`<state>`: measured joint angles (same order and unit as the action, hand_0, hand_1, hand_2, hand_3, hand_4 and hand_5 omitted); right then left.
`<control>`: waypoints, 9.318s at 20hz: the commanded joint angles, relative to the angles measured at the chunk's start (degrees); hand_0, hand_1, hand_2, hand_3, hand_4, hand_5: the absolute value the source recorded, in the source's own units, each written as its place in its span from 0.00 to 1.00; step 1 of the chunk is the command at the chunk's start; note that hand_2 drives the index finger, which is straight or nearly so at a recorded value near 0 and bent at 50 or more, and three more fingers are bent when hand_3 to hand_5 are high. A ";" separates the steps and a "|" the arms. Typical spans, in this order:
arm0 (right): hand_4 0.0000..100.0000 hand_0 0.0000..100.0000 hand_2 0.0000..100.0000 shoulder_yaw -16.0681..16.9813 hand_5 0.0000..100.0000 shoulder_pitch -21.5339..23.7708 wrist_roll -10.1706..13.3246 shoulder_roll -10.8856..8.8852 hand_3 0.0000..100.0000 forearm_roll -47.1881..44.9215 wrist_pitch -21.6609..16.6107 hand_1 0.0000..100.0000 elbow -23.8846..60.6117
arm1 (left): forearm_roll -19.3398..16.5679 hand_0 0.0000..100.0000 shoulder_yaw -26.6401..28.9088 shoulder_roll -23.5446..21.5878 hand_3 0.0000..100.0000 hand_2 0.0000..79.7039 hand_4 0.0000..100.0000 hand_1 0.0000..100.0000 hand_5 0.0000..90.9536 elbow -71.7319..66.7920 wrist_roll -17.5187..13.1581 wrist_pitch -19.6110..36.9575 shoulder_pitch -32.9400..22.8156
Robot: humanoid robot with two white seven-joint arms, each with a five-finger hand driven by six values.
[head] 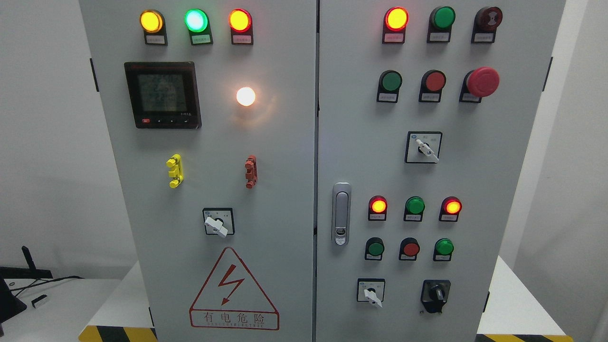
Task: Trip black knob to open circuit
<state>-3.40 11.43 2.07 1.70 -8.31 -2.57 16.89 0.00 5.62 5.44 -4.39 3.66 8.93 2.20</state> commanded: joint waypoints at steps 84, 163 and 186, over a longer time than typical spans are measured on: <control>0.98 0.36 0.42 11.40 1.00 -6.41 15.51 2.35 0.90 20.35 -10.01 0.78 80.23 | 0.26 0.12 0.00 -0.08 0.00 0.00 0.00 0.39 0.00 0.00 0.03 0.04 0.00; 0.99 0.41 0.47 6.66 1.00 -19.69 13.31 3.05 0.91 20.00 -0.07 0.77 75.22 | 0.26 0.12 0.00 -0.08 0.00 0.00 0.00 0.39 0.00 0.00 0.03 0.04 0.00; 0.99 0.39 0.51 6.13 1.00 -20.22 13.23 3.14 0.92 20.09 0.11 0.78 75.22 | 0.26 0.12 0.00 0.01 0.00 0.00 0.00 0.39 0.00 0.00 0.03 0.04 0.00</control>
<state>3.07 -8.74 15.33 4.80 11.77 -2.49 92.12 0.00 5.62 5.42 -4.39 3.66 8.92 2.19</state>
